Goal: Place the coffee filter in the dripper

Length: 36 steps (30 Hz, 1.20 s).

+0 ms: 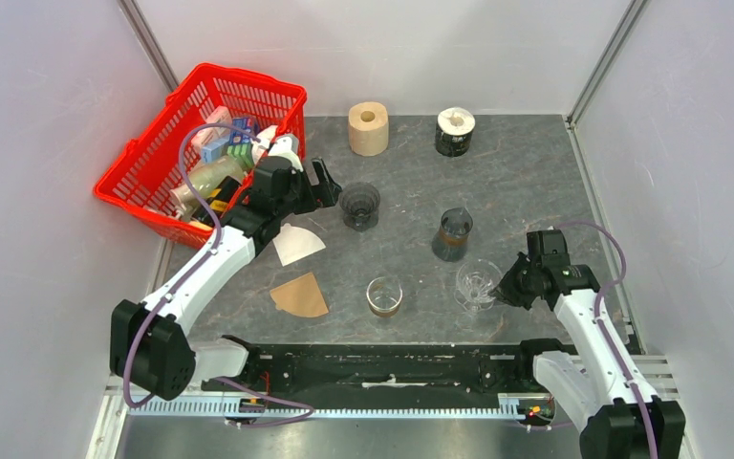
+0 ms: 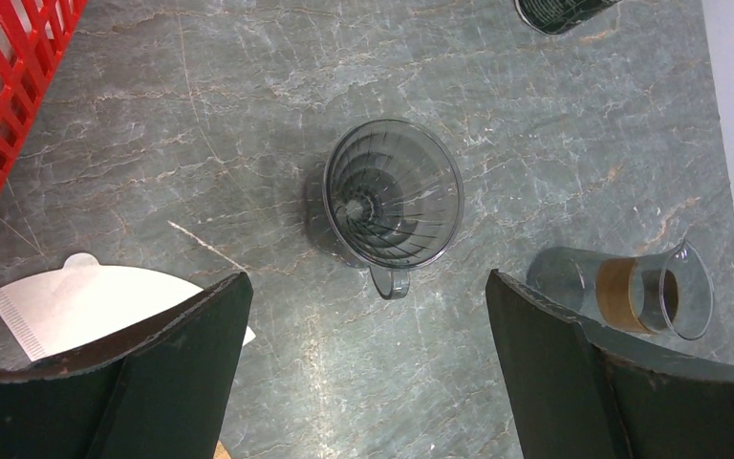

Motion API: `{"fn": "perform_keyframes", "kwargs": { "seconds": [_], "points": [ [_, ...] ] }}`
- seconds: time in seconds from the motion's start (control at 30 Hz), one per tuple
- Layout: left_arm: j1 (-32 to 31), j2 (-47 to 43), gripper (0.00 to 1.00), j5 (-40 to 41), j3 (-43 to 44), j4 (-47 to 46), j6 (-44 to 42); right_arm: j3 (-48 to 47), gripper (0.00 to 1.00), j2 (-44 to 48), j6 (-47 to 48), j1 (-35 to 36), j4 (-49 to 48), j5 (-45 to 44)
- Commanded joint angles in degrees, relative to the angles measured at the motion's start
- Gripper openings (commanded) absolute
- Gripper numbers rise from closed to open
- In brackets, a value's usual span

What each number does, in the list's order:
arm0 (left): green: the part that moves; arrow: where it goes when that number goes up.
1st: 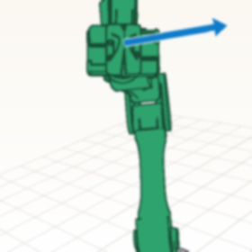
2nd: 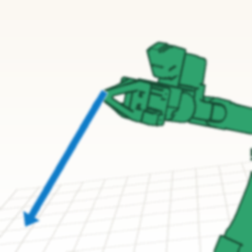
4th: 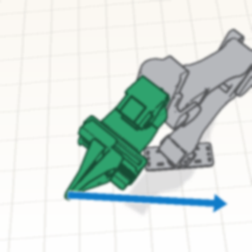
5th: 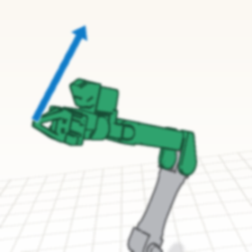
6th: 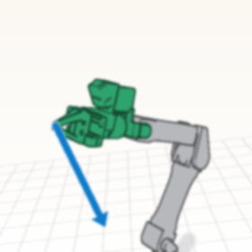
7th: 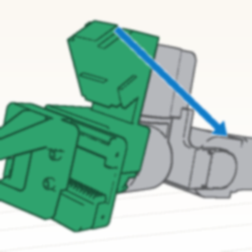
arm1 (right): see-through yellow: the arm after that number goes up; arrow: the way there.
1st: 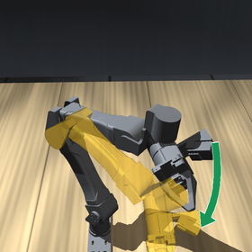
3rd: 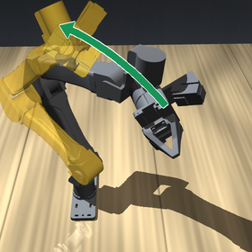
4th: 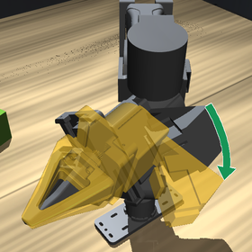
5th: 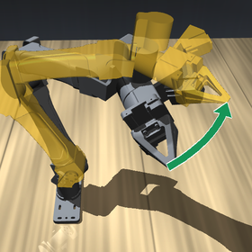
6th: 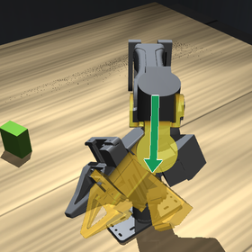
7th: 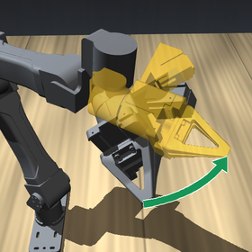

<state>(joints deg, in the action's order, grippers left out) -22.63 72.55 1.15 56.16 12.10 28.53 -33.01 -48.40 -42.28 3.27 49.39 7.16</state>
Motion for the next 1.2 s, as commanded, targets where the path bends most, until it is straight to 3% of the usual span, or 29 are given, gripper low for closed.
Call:
{"fn": "perform_keyframes", "kwargs": {
  "seconds": [0.0,0.37,0.63,0.97,1.17],
  "points": [
    [-0.2,0.3,0.99,-0.9,0.4,-1.0,-2.4,-1.8,0.0,0.5,1.9,0.2,0.1,2.2],
    [-0.3,-0.6,0.99,-0.9,0.1,-1.0,-2.4,-16.1,0.0,2.1,7.2,0.3,10.1,8.4],
    [-0.3,-0.2,0.99,-0.9,0.3,-0.9,-2.2,-31.9,0.0,-4.5,11.1,1.6,17.6,16.8],
    [-0.3,-0.1,0.99,0.3,0.4,-0.3,-2.1,-45.5,0.0,-16.3,12.4,17.6,18.1,21.4],
    [-0.2,0.1,0.99,0.8,0.7,0.3,-2.3,-47.2,0.0,-22.3,13.7,27.4,14.6,21.2]
  ]
}}
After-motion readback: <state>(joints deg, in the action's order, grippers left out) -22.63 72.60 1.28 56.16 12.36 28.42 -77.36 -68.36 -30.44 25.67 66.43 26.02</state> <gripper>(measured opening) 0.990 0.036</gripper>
